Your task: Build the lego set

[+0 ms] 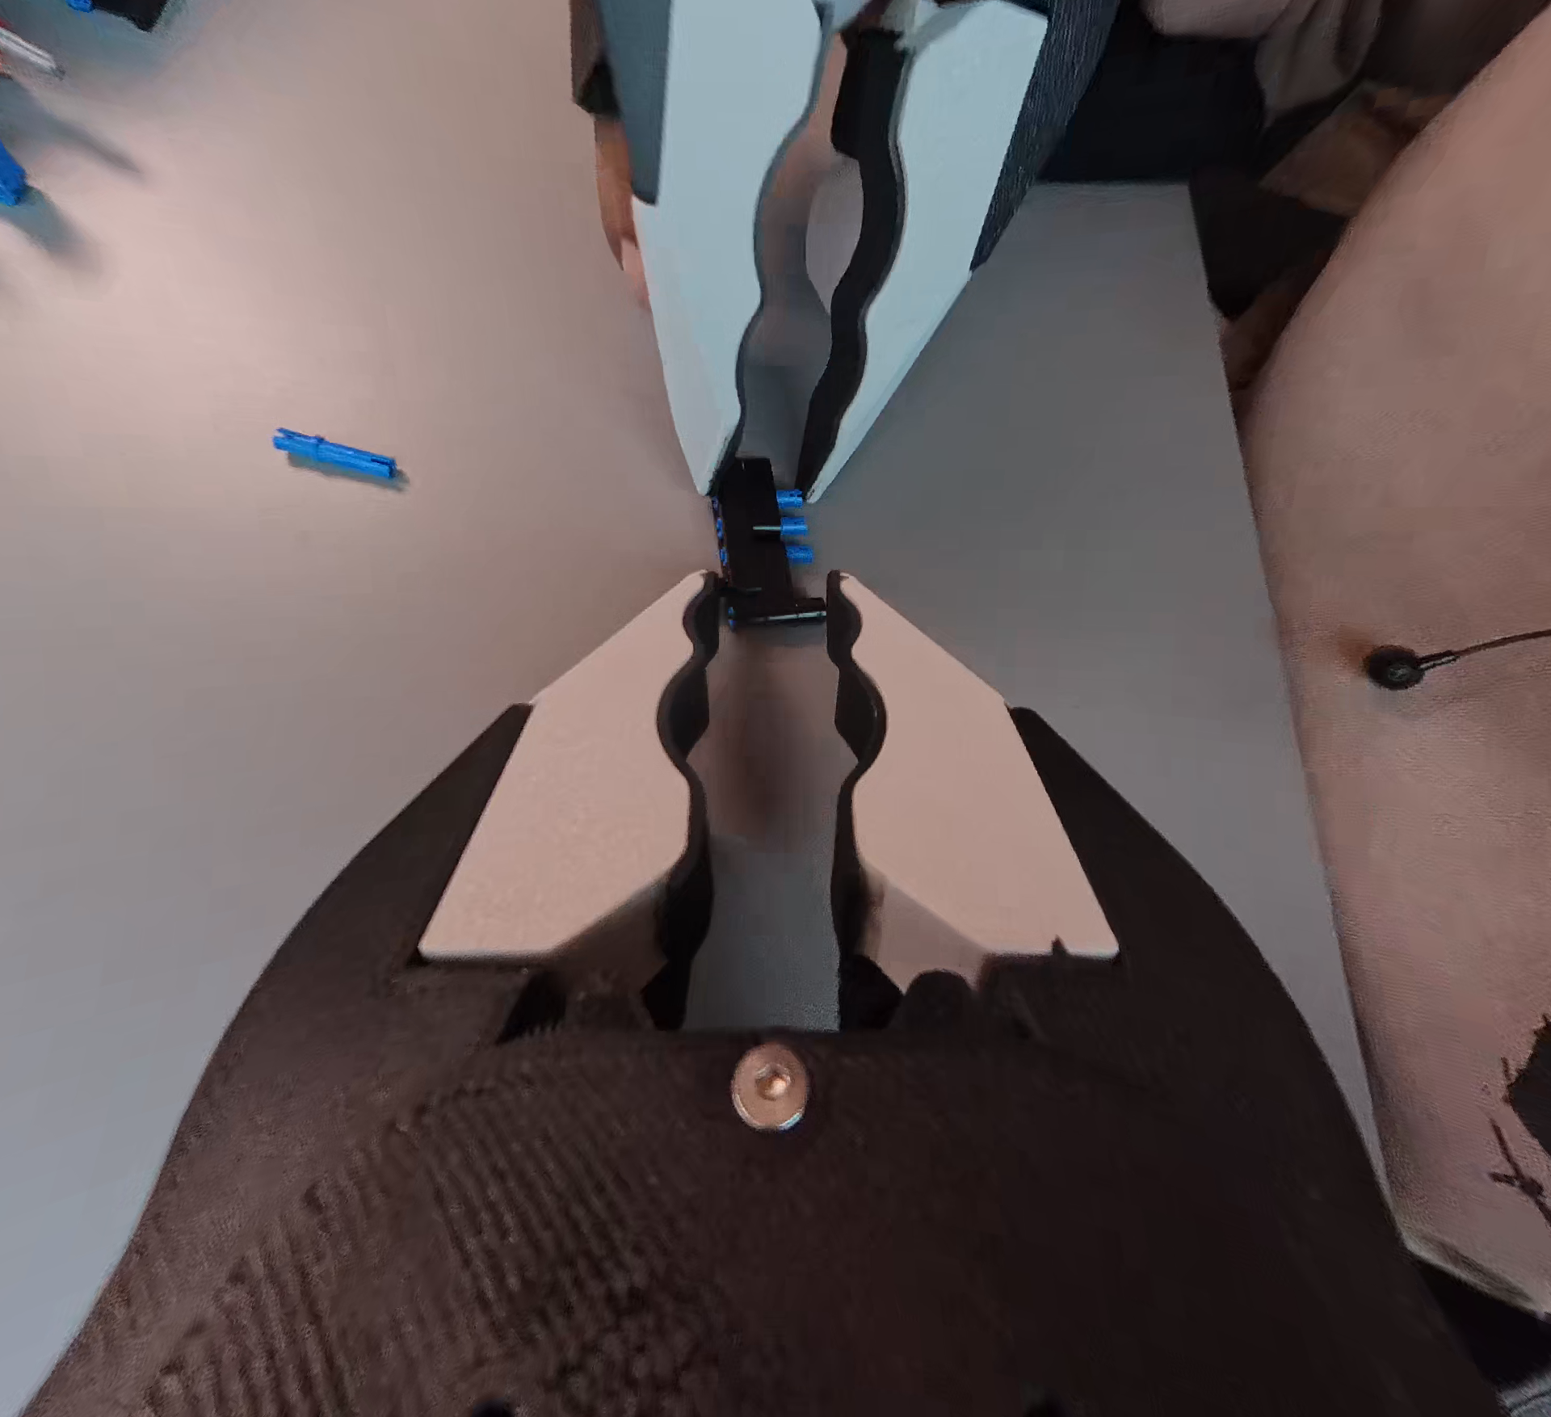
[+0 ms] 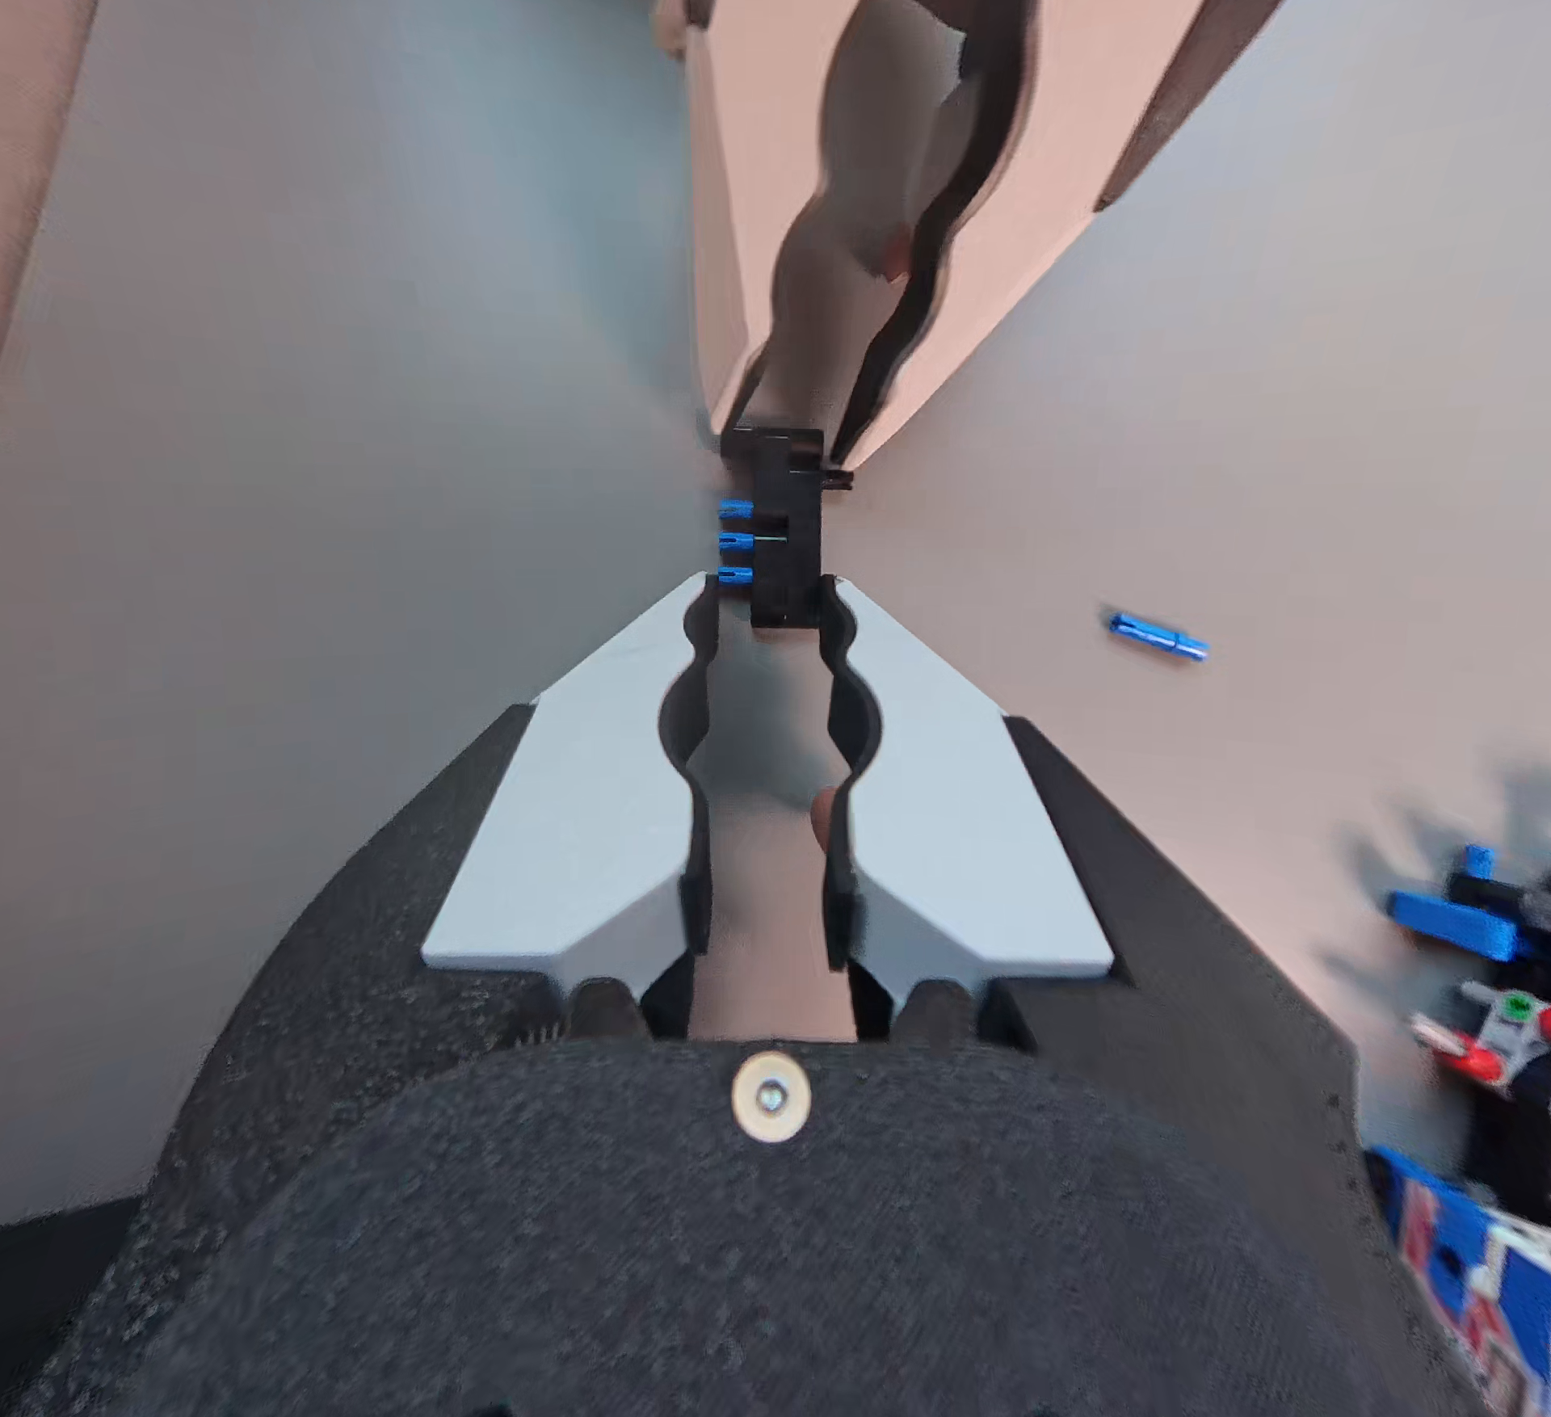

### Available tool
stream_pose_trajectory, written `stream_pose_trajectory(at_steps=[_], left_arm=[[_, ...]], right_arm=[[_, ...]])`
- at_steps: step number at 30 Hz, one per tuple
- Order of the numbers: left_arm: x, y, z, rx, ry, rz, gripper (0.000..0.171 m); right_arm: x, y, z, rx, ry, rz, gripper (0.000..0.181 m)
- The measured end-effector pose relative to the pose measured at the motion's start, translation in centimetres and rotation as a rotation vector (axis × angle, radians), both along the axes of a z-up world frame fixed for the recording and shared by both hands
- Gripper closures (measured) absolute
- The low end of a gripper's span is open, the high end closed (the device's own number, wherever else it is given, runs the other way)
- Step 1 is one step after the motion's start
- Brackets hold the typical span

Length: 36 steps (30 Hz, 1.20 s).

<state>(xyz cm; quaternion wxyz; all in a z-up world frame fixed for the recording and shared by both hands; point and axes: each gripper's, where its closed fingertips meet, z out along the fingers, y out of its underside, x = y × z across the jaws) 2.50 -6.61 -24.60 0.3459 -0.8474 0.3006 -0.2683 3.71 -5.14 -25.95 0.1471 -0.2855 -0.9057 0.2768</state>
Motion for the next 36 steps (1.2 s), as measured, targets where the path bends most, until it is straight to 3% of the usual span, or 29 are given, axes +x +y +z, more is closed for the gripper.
stream_pose_trajectory(at_steps=[5, 8, 9, 11, 13, 16, 18, 20, 26, 29, 32, 36], left_arm=[[0.7, 0.7, 2.6, -0.087, -0.327, 0.061, 0.133], [2.2, 0.1, 3.2, -0.135, -0.41, 0.013, 0.158], [2.3, 0.1, 3.6, -0.129, -0.435, 0.013, 0.16], [2.1, 0.6, 4.8, -0.104, -0.518, 0.04, 0.166], [1.5, 1.3, 5.6, -0.057, -0.571, 0.088, 0.166], [0.5, 2.4, 6.2, 0.016, -0.582, 0.167, 0.166], [0.3, 2.9, 6.5, 0.05, -0.579, 0.189, 0.166], [0.4, 3.3, 6.4, 0.057, -0.573, 0.199, 0.166], [0.7, 3.3, 5.9, 0.057, -0.579, 0.232, 0.166], [0.4, 3.3, 6.7, 0.086, -0.616, 0.239, 0.166], [0.4, 3.2, 7.5, 0.132, -0.641, 0.216, 0.166], [1.2, 3.0, 8.3, 0.213, -0.612, 0.173, 0.166]], right_arm=[[-0.5, -1.1, 3.2, 0.211, 0.17, 0.333, 0.16], [-0.8, -1.4, 5.2, 0.368, 0.249, 0.455, 0.159], [-0.6, -1.4, 5.6, 0.395, 0.259, 0.474, 0.159], [-0.7, -1.1, 6.6, 0.382, 0.291, 0.414, 0.159], [-0.5, 0.3, 7.6, 0.255, 0.272, 0.239, 0.154], [3.3, 3.0, 6.7, 0.008, 0.068, 0.024, 0.149], [6.5, 3.7, 4.8, -0.024, -0.046, -0.009, 0.159], [8.2, 3.7, 3.1, 0.019, -0.104, -0.025, 0.159], [8.8, 3.7, -0.1, 0.161, -0.24, 0.001, 0.158], [8.2, 3.5, -0.1, 0.131, -0.254, -0.006, 0.162], [4.9, 2.7, 3.3, -0.064, -0.091, -0.112, 0.159], [-0.2, 2.4, 10.7, -0.534, 0.169, -0.32, 0.164]])
